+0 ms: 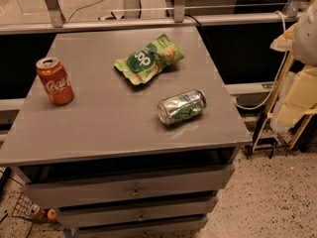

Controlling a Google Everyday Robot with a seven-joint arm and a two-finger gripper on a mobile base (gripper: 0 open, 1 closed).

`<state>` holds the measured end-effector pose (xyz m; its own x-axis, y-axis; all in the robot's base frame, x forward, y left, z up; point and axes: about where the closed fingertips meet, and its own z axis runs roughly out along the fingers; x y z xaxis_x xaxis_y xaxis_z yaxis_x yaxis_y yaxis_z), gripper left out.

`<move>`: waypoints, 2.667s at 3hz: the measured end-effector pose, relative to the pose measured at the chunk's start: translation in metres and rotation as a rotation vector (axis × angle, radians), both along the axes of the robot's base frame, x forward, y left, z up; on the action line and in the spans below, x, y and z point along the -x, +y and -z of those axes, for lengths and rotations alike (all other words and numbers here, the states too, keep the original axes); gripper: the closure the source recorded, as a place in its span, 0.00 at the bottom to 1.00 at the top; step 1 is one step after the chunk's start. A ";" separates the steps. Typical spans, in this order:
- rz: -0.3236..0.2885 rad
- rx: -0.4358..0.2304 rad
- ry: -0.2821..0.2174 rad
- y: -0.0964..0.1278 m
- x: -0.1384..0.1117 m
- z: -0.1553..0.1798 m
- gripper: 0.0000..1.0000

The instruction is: Place green can upright

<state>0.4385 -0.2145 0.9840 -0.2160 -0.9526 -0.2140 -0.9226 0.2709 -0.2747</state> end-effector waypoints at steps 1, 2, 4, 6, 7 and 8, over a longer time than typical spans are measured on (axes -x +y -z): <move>-0.002 0.000 -0.003 0.000 0.000 -0.001 0.00; -0.077 -0.011 -0.001 0.009 -0.020 0.001 0.00; -0.322 0.019 0.029 0.049 -0.064 0.019 0.00; -0.490 0.067 0.104 0.077 -0.084 0.073 0.00; -0.542 0.083 0.139 0.091 -0.087 0.100 0.00; -0.591 0.100 0.164 0.107 -0.087 0.120 0.00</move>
Offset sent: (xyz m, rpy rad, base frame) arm 0.0526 0.0199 -0.0083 0.0298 0.0226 0.2058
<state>0.5255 -0.1076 0.8645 0.3319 -0.9348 -0.1266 -0.9410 -0.3186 -0.1145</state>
